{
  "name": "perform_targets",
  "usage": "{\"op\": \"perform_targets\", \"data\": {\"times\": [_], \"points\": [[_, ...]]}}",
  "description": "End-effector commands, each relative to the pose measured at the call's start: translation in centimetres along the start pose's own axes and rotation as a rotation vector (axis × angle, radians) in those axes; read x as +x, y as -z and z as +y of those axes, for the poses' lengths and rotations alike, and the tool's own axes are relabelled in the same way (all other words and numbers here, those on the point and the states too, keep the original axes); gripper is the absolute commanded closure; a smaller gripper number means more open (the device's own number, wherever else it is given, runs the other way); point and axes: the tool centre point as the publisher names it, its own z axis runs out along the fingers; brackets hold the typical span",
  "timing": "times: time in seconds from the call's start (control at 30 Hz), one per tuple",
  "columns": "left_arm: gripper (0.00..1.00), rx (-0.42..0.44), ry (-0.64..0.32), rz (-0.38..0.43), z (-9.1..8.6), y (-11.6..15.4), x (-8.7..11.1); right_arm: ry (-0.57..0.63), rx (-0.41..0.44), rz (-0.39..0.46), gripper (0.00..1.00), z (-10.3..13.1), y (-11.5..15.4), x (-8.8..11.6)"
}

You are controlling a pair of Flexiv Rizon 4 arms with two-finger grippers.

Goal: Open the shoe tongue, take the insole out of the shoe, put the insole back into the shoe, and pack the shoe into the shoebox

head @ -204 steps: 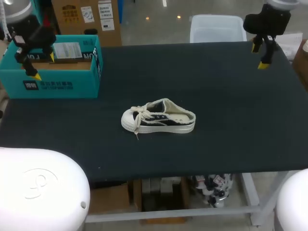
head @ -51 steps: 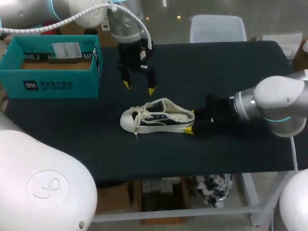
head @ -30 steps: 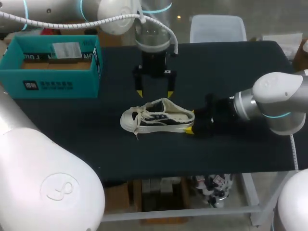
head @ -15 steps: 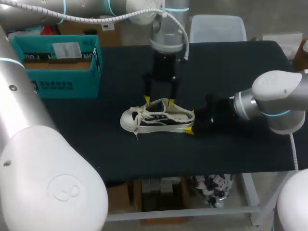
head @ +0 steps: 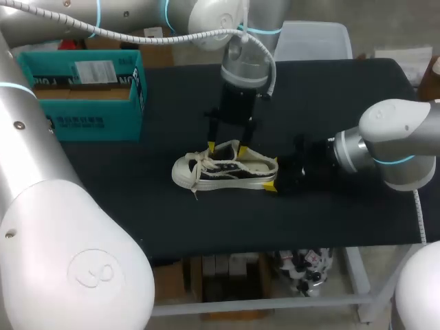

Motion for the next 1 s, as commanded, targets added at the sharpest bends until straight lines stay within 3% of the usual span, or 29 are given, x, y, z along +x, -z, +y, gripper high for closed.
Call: {"op": "perform_targets", "data": {"times": [0.03, 0.07, 0.2, 0.3, 0.53, 0.67, 0.8, 1.0], "points": [[0.34, -0.003, 0.003, 0.025, -0.9, -0.3, -0.6, 0.000, -0.002, 0.002, 1.00, -0.6, -0.4, -0.2], [0.40, -0.003, 0.002, 0.025, -1.1, -0.4, -0.6, 0.000, -0.002, 0.002, 1.00, -0.6, -0.4, -0.2], [0.82, -0.014, 0.006, 0.039, -1.5, -0.5, -0.8, 0.000, -0.002, 0.002, 1.00, -0.6, -0.4, -0.2], [1.00, -0.024, 0.001, 0.043, -1.4, -0.6, -1.0, 0.000, -0.002, 0.002, 1.00, -0.6, -0.4, -0.2], [1.00, -0.005, -0.001, 0.051, -0.6, -0.1, -1.6, 0.000, -0.002, 0.002, 1.00, -0.6, -0.4, -0.2], [1.00, 0.028, -0.009, 0.094, 0.2, 0.3, -2.4, 0.000, -0.002, 0.002, 1.00, -0.6, -0.4, -0.2], [1.00, 0.076, -0.008, 0.150, 1.2, 0.2, -3.7, 0.000, -0.002, 0.002, 1.00, -0.6, -0.4, -0.2], [1.00, 0.159, 0.034, 0.297, 1.5, -1.3, -6.7, 0.000, -0.002, 0.002, 1.00, -0.6, -0.4, -0.2]]}}
